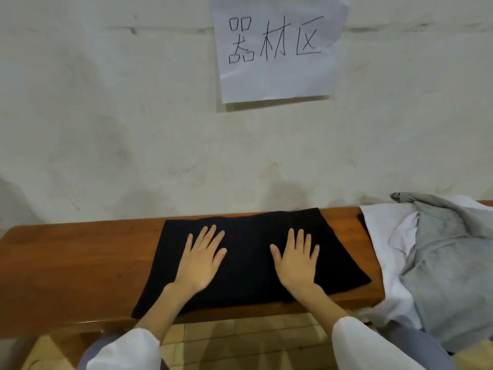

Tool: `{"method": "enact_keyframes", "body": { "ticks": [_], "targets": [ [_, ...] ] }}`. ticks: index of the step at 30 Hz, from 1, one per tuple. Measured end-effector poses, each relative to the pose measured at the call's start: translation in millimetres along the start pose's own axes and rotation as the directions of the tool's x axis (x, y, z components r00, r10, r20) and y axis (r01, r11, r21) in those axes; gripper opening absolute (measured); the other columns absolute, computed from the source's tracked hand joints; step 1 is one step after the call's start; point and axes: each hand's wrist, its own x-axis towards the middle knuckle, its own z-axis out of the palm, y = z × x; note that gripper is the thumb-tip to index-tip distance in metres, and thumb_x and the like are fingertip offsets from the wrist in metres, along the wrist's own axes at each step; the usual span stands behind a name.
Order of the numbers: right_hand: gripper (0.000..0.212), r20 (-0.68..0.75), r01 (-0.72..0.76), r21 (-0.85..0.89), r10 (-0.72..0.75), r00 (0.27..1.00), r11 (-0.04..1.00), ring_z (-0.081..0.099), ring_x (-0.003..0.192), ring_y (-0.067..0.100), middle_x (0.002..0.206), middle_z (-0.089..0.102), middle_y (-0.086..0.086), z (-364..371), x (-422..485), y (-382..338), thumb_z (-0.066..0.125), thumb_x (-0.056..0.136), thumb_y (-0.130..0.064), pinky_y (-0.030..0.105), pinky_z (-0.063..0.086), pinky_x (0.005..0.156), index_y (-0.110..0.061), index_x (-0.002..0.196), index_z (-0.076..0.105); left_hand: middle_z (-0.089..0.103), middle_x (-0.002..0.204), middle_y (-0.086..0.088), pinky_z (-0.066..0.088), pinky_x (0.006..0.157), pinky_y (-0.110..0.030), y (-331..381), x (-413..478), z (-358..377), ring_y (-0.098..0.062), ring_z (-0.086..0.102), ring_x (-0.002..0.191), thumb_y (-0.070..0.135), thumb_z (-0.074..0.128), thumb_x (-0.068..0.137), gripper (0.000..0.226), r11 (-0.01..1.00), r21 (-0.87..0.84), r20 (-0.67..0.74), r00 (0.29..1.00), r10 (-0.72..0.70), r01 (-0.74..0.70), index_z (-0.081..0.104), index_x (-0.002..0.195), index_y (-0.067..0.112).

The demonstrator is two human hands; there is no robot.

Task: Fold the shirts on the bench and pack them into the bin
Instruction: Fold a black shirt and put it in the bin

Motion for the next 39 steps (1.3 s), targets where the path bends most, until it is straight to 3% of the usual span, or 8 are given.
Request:
{"method": "enact_keyframes", "body": {
  "ticks": [5,9,13,21,26,31,35,39],
  "targets": [
    [0.076,0.052,0.067,-0.102,-0.062,0.997,0.992,-0.010,0.146,0.026,0.160,-0.006,0.007,5.1,7.5,16.9,0.011,0.094,-0.063,0.046,-0.007,0.117,-0.017,0.153,-0.001,0.000,0.160,0.003,-0.004,0.117,-0.043,4.8,-11.7,4.3,-0.016,-0.006,0.146,0.071,-0.036,0.066,0.105,0.994,0.031,0.065,0.992,-0.104,0.102,0.006,0.152,0.027],
    [0.089,0.164,0.253,-0.124,-0.231,0.959,0.960,-0.010,0.146,0.022,0.160,-0.006,0.003,-14.6,32.4,32.5,-0.003,0.079,-0.072,0.043,-0.007,0.117,-0.020,0.152,-0.001,0.026,0.155,-0.010,0.022,0.114,-0.054,42.9,-38.0,-5.2,-0.032,0.024,0.143,0.060,-0.004,0.084,0.084,0.972,0.148,0.035,0.981,-0.190,0.182,0.030,0.148,0.018],
    [0.071,0.104,0.235,-0.173,-0.219,0.970,0.957,-0.008,0.147,0.026,0.160,-0.004,0.010,-19.8,22.7,21.7,0.024,0.099,-0.053,0.045,-0.003,0.118,-0.012,0.152,0.000,0.033,0.145,-0.015,0.018,0.109,-0.053,75.8,-41.7,-24.8,-0.036,0.029,0.133,0.058,0.025,0.094,0.065,0.940,0.309,0.161,0.967,-0.198,0.141,0.031,0.143,0.016],
    [0.082,-0.050,-0.198,0.062,0.201,0.978,0.978,-0.006,0.146,0.032,0.158,-0.003,0.021,12.6,-42.3,-10.2,0.021,0.097,-0.057,0.041,-0.006,0.117,0.001,0.149,-0.004,0.003,0.160,0.001,-0.009,0.117,-0.039,61.2,28.2,-2.6,-0.015,-0.004,0.147,0.048,0.021,0.101,0.055,0.905,0.121,0.164,0.908,0.386,-0.407,0.012,0.152,0.027],
    [0.109,-0.039,0.069,-0.143,-0.075,0.996,0.987,-0.008,0.146,0.029,0.158,-0.006,0.018,20.5,-32.5,3.5,-0.031,0.068,-0.072,0.039,-0.014,0.112,-0.002,0.148,-0.006,0.006,0.160,0.001,-0.005,0.116,-0.042,67.7,3.5,13.0,-0.018,0.002,0.147,0.064,-0.011,0.086,0.078,0.988,0.085,0.112,0.987,0.120,-0.130,0.012,0.151,0.028],
    [0.093,0.185,0.511,-0.150,-0.483,0.856,0.847,-0.017,0.145,0.017,0.159,-0.011,0.006,0.2,-13.5,22.4,0.001,0.082,-0.073,0.032,-0.012,0.116,-0.011,0.150,-0.007,0.060,0.128,-0.013,0.038,0.099,-0.058,82.6,-55.8,24.4,-0.033,0.055,0.121,0.052,0.031,0.086,0.061,0.991,0.031,-0.017,0.991,-0.132,0.133,0.063,0.123,0.015],
    [0.084,0.182,0.651,-0.107,-0.629,0.756,0.751,-0.017,0.144,0.009,0.160,-0.005,0.002,-7.6,-10.2,35.1,0.018,0.091,-0.068,0.026,-0.012,0.115,-0.013,0.152,0.001,0.059,0.124,-0.015,0.029,0.110,-0.053,63.6,-48.6,12.5,-0.034,0.044,0.131,0.056,0.037,0.084,0.060,0.995,0.092,-0.151,0.987,0.062,-0.048,0.063,0.118,0.015],
    [0.089,0.179,0.629,-0.128,-0.606,0.775,0.767,-0.015,0.145,0.011,0.157,-0.011,-0.001,-9.8,-15.9,51.6,0.010,0.087,-0.073,0.026,-0.013,0.115,-0.014,0.152,-0.002,0.005,0.159,0.004,0.004,0.120,-0.044,38.4,-28.7,0.5,-0.013,-0.007,0.146,0.068,0.032,0.090,0.076,0.929,0.041,0.085,0.927,0.364,-0.368,0.018,0.151,0.025]
  ]
}}
